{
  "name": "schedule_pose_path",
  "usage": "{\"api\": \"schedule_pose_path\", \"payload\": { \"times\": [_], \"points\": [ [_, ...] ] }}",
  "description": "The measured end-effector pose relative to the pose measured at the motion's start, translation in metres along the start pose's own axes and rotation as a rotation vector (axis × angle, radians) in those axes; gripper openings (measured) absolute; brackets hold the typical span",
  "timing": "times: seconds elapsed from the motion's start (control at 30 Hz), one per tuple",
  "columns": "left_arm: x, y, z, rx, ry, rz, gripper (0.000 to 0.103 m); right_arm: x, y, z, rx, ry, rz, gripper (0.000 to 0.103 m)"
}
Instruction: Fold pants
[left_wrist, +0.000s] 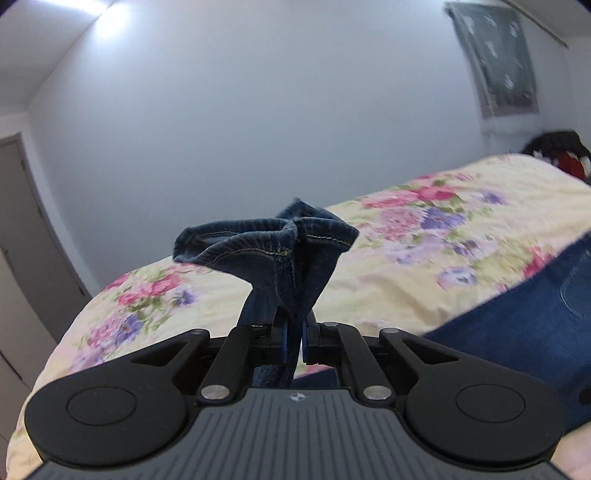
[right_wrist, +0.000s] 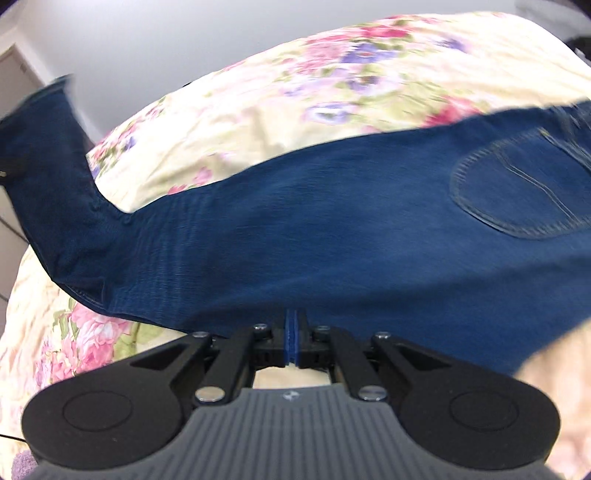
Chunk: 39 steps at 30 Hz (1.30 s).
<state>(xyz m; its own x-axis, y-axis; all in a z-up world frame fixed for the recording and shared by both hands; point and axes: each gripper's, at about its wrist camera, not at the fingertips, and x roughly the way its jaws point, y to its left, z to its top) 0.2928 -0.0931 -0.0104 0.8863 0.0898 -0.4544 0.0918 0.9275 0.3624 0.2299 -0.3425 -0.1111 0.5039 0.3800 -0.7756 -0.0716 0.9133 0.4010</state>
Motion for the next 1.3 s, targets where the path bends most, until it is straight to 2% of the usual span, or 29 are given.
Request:
{"api": "schedule_pose_path", "payload": {
  "times": [0.1,0.17,0.23,0.33,0.43,0.57,0.67,0.73,0.8,0.87,0.9,0.97,1.07,1.13,1.2,1.3],
  "points": [
    [0.014,-0.077,-0.022,0.153,0.043,-0.059,0.007,-0.010,-0.023,-0.006,0.045,0.005,-0.005,0.000],
    [0.023,-0.119,-0.046,0.237,0.101,-0.115,0.007,-0.016,-0.037,-0.013,0.069,0.016,-0.007,0.000],
    [0.025,-0.147,-0.073,0.320,0.134,-0.124,0.007,-0.020,-0.050,-0.017,0.081,0.024,-0.005,0.000],
    [0.026,-0.158,-0.100,0.386,0.159,-0.141,0.008,-0.021,-0.057,-0.027,0.094,0.042,0.011,0.000],
    [0.033,-0.139,-0.103,0.278,0.247,-0.237,0.017,-0.019,-0.062,-0.036,0.098,0.050,0.039,0.001],
    [0.041,-0.109,-0.096,0.088,0.308,-0.373,0.024,-0.015,-0.059,-0.040,0.106,0.043,0.092,0.001],
    [0.041,-0.097,-0.093,0.021,0.328,-0.434,0.031,-0.011,-0.050,-0.036,0.101,0.026,0.124,0.004],
    [0.039,-0.093,-0.093,0.000,0.334,-0.476,0.041,-0.008,-0.046,-0.032,0.110,0.017,0.137,0.014],
    [0.034,-0.092,-0.094,0.008,0.331,-0.494,0.043,-0.005,-0.042,-0.029,0.122,0.012,0.149,0.032],
    [0.032,-0.091,-0.094,0.015,0.328,-0.540,0.048,-0.001,-0.037,-0.024,0.119,0.012,0.154,0.034],
    [0.030,-0.088,-0.094,0.007,0.330,-0.582,0.059,0.001,-0.033,-0.022,0.120,0.012,0.159,0.036],
    [0.029,-0.081,-0.092,-0.006,0.323,-0.642,0.062,0.007,-0.028,-0.017,0.141,0.016,0.184,0.039],
    [0.023,-0.068,-0.089,0.011,0.288,-0.608,0.060,0.012,-0.019,-0.012,0.200,0.028,0.239,0.047],
    [0.022,-0.054,-0.085,0.004,0.278,-0.596,0.060,0.020,-0.014,-0.009,0.242,0.040,0.271,0.049],
    [0.023,-0.040,-0.082,0.000,0.267,-0.564,0.060,0.030,-0.012,-0.008,0.309,0.057,0.302,0.056],
    [0.027,-0.020,-0.079,-0.006,0.255,-0.454,0.060,0.049,-0.010,-0.010,0.449,0.097,0.350,0.056]
  ]
}}
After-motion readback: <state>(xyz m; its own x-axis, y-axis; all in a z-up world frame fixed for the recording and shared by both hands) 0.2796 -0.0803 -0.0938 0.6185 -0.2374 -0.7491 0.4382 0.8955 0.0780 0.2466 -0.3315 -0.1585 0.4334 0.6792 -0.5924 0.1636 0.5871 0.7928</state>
